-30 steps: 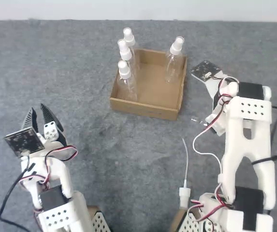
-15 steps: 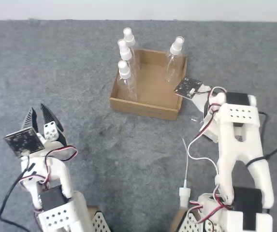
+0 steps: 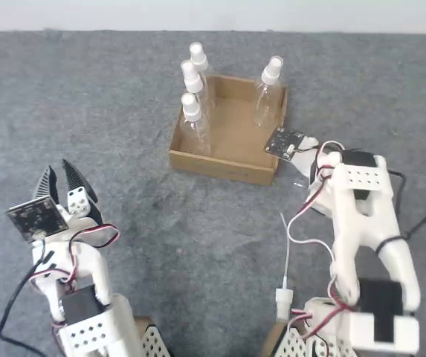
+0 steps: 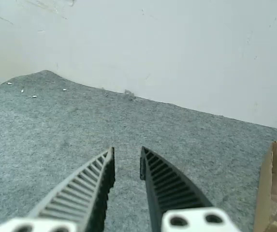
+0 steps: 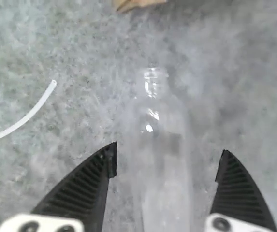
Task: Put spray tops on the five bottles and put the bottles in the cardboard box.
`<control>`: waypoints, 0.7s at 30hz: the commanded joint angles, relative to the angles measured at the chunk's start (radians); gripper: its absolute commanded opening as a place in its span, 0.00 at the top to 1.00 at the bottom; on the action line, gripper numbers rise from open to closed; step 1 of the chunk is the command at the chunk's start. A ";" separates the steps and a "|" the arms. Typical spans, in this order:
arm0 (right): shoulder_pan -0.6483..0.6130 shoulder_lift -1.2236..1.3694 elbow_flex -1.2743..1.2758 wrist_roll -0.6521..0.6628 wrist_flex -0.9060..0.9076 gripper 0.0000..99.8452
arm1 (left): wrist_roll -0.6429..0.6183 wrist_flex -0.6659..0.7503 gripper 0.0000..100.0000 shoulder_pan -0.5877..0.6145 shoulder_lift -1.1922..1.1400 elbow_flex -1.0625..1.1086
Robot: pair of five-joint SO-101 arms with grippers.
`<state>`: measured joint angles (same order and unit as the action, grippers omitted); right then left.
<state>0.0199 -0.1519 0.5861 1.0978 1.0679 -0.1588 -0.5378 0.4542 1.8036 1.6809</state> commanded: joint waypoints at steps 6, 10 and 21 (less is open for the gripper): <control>-0.005 0.090 -0.015 0.017 -0.090 0.73 | -0.003 0.035 0.92 -0.002 0.005 -0.007; -0.005 0.090 -0.014 0.012 -0.077 0.73 | -0.003 0.035 0.92 -0.002 0.005 -0.007; -0.005 0.088 -0.012 -0.055 -0.031 0.90 | -0.002 0.035 0.92 -0.002 0.005 -0.007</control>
<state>0.0199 -0.0445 0.5861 1.0579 0.9989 -0.1588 -0.5378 0.4542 1.8036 1.6809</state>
